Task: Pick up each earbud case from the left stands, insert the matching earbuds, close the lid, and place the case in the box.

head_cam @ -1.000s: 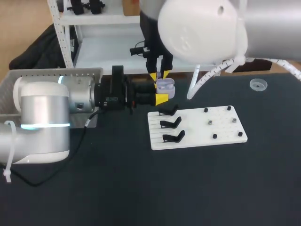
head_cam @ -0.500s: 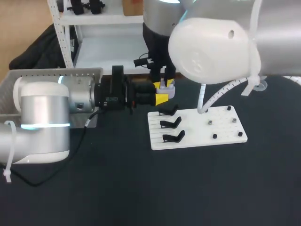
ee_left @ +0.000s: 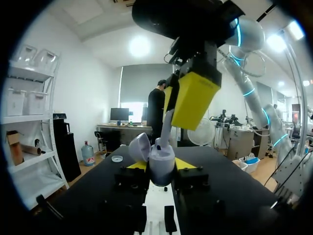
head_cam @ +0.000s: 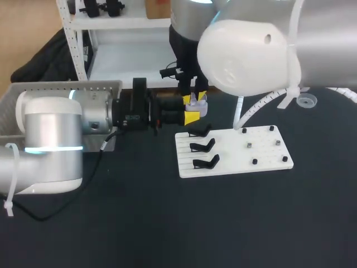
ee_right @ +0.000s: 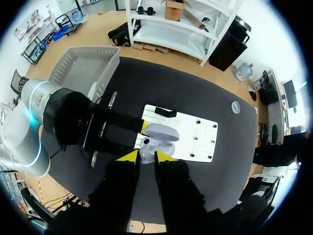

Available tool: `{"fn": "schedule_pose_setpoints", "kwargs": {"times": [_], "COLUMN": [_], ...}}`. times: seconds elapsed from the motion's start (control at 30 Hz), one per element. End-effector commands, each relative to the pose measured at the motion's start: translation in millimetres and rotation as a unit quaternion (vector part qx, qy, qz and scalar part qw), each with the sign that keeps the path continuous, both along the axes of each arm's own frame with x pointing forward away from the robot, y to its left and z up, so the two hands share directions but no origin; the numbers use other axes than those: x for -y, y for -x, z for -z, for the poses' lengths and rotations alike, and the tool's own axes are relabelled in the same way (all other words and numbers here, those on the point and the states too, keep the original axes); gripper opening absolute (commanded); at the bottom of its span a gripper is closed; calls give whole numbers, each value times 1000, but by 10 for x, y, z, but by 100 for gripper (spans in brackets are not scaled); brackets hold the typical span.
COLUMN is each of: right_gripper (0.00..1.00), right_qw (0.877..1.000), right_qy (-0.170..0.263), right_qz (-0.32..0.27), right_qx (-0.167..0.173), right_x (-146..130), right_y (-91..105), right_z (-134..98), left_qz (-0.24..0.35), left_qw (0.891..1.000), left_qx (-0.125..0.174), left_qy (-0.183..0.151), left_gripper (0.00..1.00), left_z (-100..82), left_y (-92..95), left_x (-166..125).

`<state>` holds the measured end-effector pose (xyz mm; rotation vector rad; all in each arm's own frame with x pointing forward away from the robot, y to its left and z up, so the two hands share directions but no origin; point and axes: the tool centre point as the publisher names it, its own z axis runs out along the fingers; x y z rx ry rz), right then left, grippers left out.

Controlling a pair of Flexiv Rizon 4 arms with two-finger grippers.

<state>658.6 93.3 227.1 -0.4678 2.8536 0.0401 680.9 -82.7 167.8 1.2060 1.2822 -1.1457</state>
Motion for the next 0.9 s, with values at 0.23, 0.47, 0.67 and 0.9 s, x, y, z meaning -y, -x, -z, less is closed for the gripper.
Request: {"fn": "schedule_pose_setpoints", "kwargs": {"times": [0.23, 0.47, 0.67, 0.9], "right_gripper": [0, 0, 0, 0], "right_qw": [1000, 1000, 1000, 1000], "right_qy": [-1, -1, -2, -2], "right_qz": [-3, -2, -2, -7], "right_qx": [-9, -14, -15, -17], "right_x": [-10, 3, 4, -14], "right_y": [-37, -51, -76, -106], "right_z": [59, 107, 116, 136], "left_qz": [-1, -1, -1, -1], "left_qw": [1000, 1000, 1000, 1000], "left_qx": [1, 1, 1, 1], "left_qy": [1, 1, 1, 1], "left_gripper": [0, 0, 0, 0], "left_z": [4, 4, 4, 4], "left_y": [-1, -1, -1, -1], "left_x": [1, 1, 1, 1]}}
